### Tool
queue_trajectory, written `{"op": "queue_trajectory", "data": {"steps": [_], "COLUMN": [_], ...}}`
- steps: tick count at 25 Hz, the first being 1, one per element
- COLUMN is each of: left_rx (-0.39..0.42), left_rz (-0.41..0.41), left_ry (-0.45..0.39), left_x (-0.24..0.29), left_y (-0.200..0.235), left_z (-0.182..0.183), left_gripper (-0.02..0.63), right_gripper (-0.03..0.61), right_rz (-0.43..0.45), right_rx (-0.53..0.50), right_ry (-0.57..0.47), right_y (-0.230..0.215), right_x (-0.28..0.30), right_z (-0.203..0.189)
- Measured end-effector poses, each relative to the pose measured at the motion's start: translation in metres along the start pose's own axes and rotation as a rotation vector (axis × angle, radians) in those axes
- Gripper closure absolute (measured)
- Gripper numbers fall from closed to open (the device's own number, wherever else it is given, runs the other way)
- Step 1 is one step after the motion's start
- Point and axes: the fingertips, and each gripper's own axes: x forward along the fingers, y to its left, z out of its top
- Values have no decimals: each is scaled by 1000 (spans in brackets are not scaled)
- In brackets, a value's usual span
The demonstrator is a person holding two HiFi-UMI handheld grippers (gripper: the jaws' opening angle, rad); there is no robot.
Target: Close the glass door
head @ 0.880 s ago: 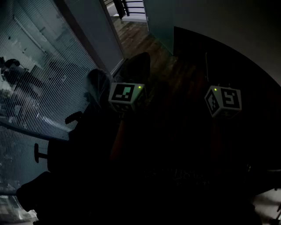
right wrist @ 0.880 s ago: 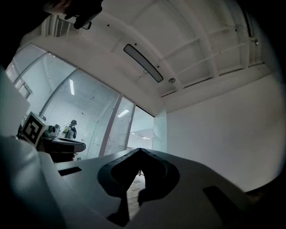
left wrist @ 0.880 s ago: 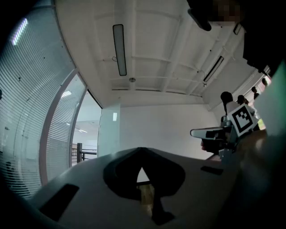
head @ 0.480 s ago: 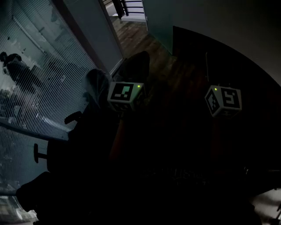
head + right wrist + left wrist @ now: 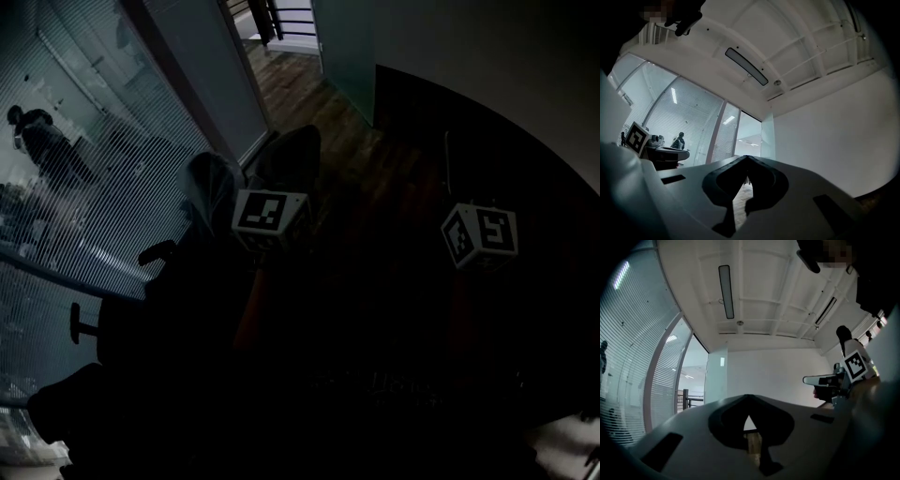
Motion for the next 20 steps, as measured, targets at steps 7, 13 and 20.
{"op": "queue_trajectory", "data": {"steps": [7,13,20], "left_rx": [0,39,57], "left_rz": [27,24,28], "left_ry": [-41,-51,-50], "left_x": [3,13,42], "left_y": [-6,-25,-22], "left_z": [3,3,-6], "left_gripper": [612,612,612], "right_gripper": [575,575,575], "right_rz": [6,20,32], "right_rx": [-10,1,15], "right_ry": [13,28,37], "right_y": [-18,-39,-57], "right_x": [-1,1,28], "right_z": [-6,-17,-33]}}
